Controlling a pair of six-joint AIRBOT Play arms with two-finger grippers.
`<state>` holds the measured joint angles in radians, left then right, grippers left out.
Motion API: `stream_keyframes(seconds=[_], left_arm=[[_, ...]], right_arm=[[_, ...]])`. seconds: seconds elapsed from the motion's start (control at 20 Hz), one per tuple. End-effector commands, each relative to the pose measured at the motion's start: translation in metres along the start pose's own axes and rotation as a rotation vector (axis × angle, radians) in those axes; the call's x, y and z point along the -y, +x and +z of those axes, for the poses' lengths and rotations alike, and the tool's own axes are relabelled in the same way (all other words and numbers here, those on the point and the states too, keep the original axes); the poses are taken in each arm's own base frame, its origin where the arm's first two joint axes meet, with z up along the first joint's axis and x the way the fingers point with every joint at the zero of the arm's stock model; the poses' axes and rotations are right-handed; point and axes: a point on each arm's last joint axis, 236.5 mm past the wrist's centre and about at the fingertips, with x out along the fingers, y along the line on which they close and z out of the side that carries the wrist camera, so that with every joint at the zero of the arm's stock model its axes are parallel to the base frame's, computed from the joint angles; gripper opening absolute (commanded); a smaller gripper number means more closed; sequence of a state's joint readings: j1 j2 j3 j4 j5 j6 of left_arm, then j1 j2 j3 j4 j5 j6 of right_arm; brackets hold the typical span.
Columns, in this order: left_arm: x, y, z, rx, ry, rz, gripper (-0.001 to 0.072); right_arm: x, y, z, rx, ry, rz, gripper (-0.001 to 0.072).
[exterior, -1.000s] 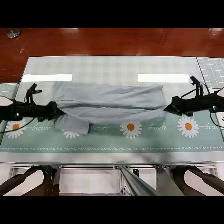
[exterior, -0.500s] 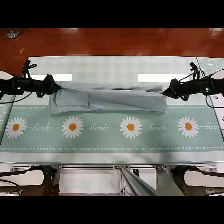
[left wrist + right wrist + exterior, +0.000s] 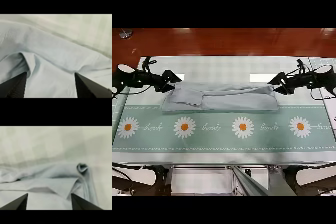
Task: Fold the shirts.
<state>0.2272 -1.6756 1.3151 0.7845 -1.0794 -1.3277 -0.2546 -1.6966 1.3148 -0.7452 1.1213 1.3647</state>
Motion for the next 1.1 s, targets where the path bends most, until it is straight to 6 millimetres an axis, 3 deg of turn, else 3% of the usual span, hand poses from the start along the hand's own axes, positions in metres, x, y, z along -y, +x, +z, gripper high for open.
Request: stream_keyframes(seconds=[0.0, 0.1, 0.15, 0.25, 0.45, 0.75, 0.8, 0.85, 0.9, 0.95, 1.05], left_arm=[[-0.036, -0.049, -0.019, -0.166, 0.015, 0.123, 0.0704], [-0.067, -0.082, -0.04, -0.24, -0.059, 0.204, 0.0704], [-0.073, -0.09, -0.047, -0.239, -0.08, 0.21, 0.0704], [-0.069, -0.09, -0.053, -0.157, -0.089, 0.206, 0.0704], [-0.019, -0.072, -0.068, 0.024, 0.018, 0.097, 0.0703], [0.057, -0.027, -0.129, -0.099, 0.192, -0.008, 0.0703], [0.065, -0.018, -0.137, -0.123, 0.218, -0.012, 0.07], [0.07, -0.011, -0.144, -0.146, 0.237, -0.016, 0.0689], [0.076, -0.006, -0.15, -0.163, 0.253, -0.02, 0.0484], [0.082, -0.003, -0.153, -0.174, 0.271, -0.027, 0.0043], [0.108, -0.001, -0.153, -0.16, 0.326, -0.084, 0.0019]], right_arm=[[0.011, -0.037, 0.01, -0.02, -0.013, 0.013, 0.062], [0.048, -0.052, 0.001, -0.066, 0.001, -0.071, 0.062], [0.066, -0.053, -0.009, -0.096, 0.012, -0.126, 0.062], [0.081, -0.043, -0.023, -0.128, 0.047, -0.146, 0.062], [0.073, -0.006, -0.046, -0.218, 0.071, -0.094, 0.062], [0.018, 0.044, -0.068, -0.292, 0.004, 0.025, 0.0588], [0.011, 0.045, -0.069, -0.301, -0.014, 0.03, 0.0378], [0.004, 0.04, -0.069, -0.313, -0.034, 0.042, 0.0015], [-0.005, 0.03, -0.068, -0.322, -0.078, 0.054, 0.0018], [-0.009, 0.018, -0.066, -0.307, -0.117, 0.043, 0.0018], [-0.003, -0.015, -0.06, -0.252, -0.189, -0.065, 0.0018]])
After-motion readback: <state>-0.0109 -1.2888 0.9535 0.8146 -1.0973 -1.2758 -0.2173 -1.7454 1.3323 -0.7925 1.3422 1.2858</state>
